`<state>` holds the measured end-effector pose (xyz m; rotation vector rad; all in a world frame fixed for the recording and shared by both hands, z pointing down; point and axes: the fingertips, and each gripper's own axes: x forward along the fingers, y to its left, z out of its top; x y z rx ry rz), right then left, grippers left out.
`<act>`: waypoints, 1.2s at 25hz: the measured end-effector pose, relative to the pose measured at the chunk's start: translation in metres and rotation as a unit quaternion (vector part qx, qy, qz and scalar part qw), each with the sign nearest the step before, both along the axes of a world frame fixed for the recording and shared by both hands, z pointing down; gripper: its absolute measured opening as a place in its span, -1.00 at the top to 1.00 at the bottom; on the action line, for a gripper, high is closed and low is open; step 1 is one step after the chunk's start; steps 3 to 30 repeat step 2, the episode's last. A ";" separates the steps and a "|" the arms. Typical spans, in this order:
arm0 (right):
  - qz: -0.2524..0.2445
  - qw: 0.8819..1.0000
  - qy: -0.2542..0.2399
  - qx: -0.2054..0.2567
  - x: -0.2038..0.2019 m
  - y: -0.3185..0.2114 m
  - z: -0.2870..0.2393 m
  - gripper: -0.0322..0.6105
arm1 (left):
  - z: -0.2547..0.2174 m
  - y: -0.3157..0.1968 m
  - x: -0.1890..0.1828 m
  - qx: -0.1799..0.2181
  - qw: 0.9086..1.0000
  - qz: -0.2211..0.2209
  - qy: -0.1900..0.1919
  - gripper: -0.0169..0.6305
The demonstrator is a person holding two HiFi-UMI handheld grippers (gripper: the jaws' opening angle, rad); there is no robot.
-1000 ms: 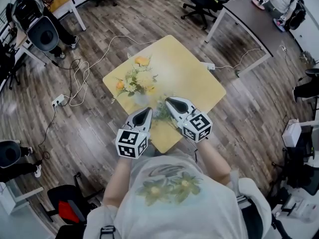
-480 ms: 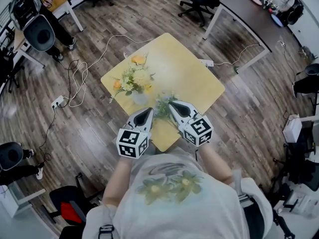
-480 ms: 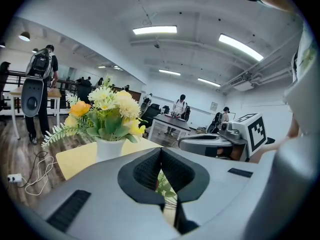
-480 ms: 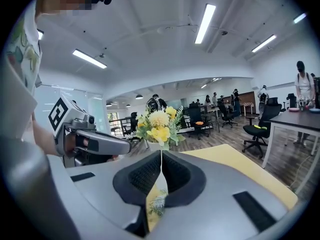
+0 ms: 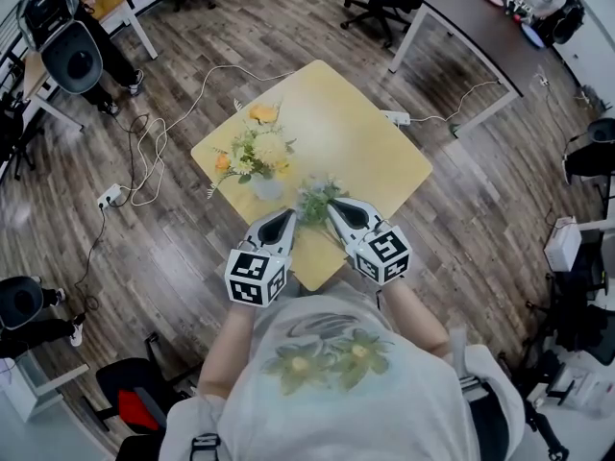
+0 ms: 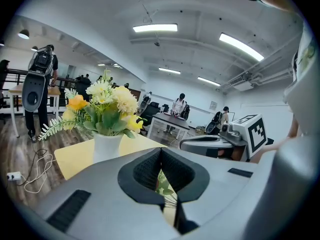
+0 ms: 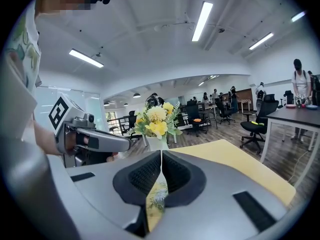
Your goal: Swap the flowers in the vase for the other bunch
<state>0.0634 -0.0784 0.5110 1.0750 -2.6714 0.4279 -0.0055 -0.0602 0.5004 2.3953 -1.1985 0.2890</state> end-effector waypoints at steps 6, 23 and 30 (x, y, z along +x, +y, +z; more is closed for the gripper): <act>0.003 1.000 0.000 0.000 0.002 -0.001 0.001 0.76 | 0.001 -0.001 0.000 0.000 1.000 -0.001 0.001 0.89; 0.003 1.000 0.000 0.000 0.002 -0.001 0.001 0.76 | 0.001 -0.001 0.000 0.000 1.000 -0.001 0.001 0.89; 0.003 1.000 0.000 0.000 0.002 -0.001 0.001 0.76 | 0.001 -0.001 0.000 0.000 1.000 -0.001 0.001 0.89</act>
